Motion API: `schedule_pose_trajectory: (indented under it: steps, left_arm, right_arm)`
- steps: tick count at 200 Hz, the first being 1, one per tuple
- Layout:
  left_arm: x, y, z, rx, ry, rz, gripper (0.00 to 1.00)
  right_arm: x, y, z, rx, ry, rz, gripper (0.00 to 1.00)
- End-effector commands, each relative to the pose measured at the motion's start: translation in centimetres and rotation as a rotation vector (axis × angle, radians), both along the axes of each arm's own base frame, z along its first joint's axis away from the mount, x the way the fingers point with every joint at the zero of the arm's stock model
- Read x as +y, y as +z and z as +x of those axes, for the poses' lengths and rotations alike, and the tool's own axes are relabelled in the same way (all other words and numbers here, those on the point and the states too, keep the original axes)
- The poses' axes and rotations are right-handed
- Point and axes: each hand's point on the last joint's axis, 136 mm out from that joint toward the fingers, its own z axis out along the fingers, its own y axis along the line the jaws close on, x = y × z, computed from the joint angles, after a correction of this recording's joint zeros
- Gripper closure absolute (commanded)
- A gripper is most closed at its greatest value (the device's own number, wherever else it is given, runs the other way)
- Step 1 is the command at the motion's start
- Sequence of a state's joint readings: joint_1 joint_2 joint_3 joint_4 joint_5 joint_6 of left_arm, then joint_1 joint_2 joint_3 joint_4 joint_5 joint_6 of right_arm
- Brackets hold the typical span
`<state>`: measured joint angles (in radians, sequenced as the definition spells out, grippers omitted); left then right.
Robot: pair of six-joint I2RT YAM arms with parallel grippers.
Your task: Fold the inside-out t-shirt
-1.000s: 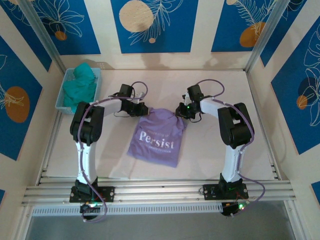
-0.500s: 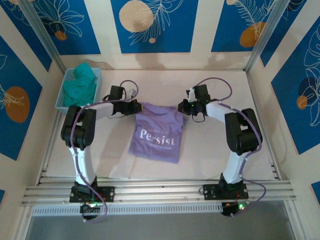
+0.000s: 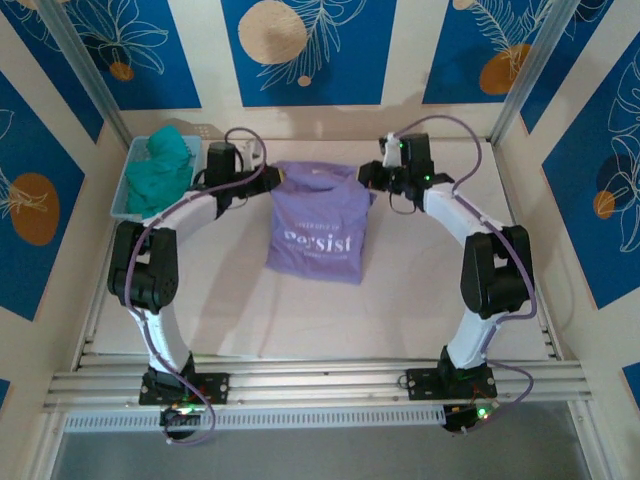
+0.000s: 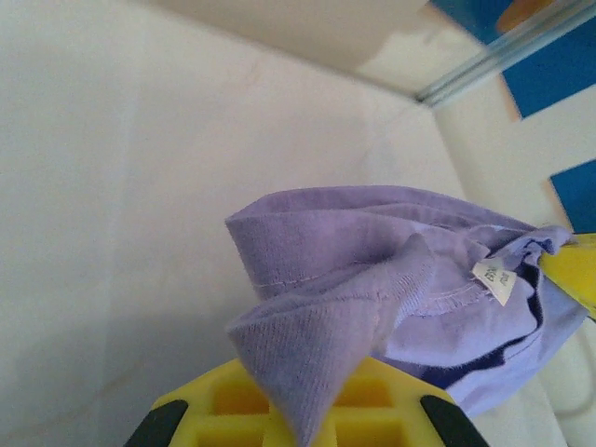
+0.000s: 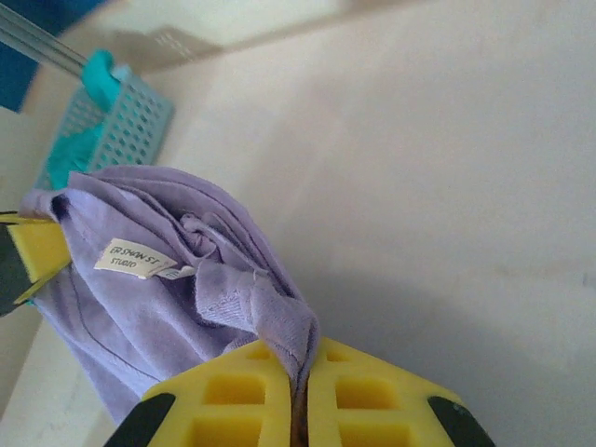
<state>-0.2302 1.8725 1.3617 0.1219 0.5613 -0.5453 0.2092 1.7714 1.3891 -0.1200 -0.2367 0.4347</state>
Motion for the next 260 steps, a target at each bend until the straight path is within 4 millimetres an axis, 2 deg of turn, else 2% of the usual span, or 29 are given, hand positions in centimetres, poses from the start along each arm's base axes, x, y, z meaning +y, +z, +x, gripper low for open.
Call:
schedule_pose_trajectory:
  steps: [1, 23, 29, 45, 58, 78, 113, 147, 169, 184, 198, 230, 260]
  left_arm:
    - [0.9, 7.6, 2.0, -0.169, 0.046, -0.027, 1.0]
    - [0.9, 11.2, 1.6, -0.244, 0.047, -0.052, 1.0]
    - [1.0, 11.9, 1.3, -0.26, 0.046, -0.061, 1.0]
    - [0.8, 11.8, -0.1, -0.281, 0.03, -0.079, 1.0]
    - [0.6, 10.3, -1.6, -0.276, 0.016, -0.093, 1.0]
    - [0.2, 7.5, -4.6, -0.252, -0.008, -0.129, 1.0]
    - [-0.7, 2.6, -12.0, -0.17, -0.064, -0.174, 1.0]
    - [-1.9, -1.2, -20.0, -0.09, -0.107, -0.141, 1.0]
    - [-2.0, -3.2, -23.2, -0.036, -0.116, -0.113, 1.0]
    - [-1.4, -4.1, -23.7, -0.003, -0.088, -0.093, 1.0]
    - [-0.9, -4.7, -23.4, 0.007, -0.062, -0.045, 1.0]
    - [1.0, -6.6, -21.1, 0.047, 0.06, 0.111, 1.0]
    - [1.2, -8.3, -18.9, 0.072, 0.073, 0.15, 0.97]
  right_arm:
    - [-1.0, 6.5, 1.5, -0.143, 0.012, 0.009, 1.0]
    - [-1.1, 9.9, 1.3, -0.21, 0.03, 0.01, 1.0]
    - [-0.9, 10.3, 1.0, -0.217, 0.04, 0.012, 1.0]
    - [-0.6, 10.1, -0.3, -0.216, 0.069, 0.018, 1.0]
    - [-0.1, 9.1, -1.8, -0.204, 0.09, 0.018, 1.0]
    - [0.5, 6.3, -4.9, -0.154, 0.119, 0.015, 1.0]
    - [1.6, 1.8, -12.1, -0.039, 0.165, 0.014, 1.0]
    - [0.8, -1.8, -19.0, 0.069, 0.164, -0.017, 1.0]
    - [-0.2, -3.3, -21.3, 0.121, 0.138, -0.034, 1.0]
    - [-0.9, -4.3, -21.6, 0.156, 0.113, -0.064, 1.0]
    - [-1.4, -4.9, -21.0, 0.178, 0.085, -0.089, 1.0]
    - [-1.9, -5.9, -18.0, 0.23, 0.036, -0.118, 1.0]
    - [-1.6, -8.0, -14.9, 0.288, 0.033, -0.17, 1.0]
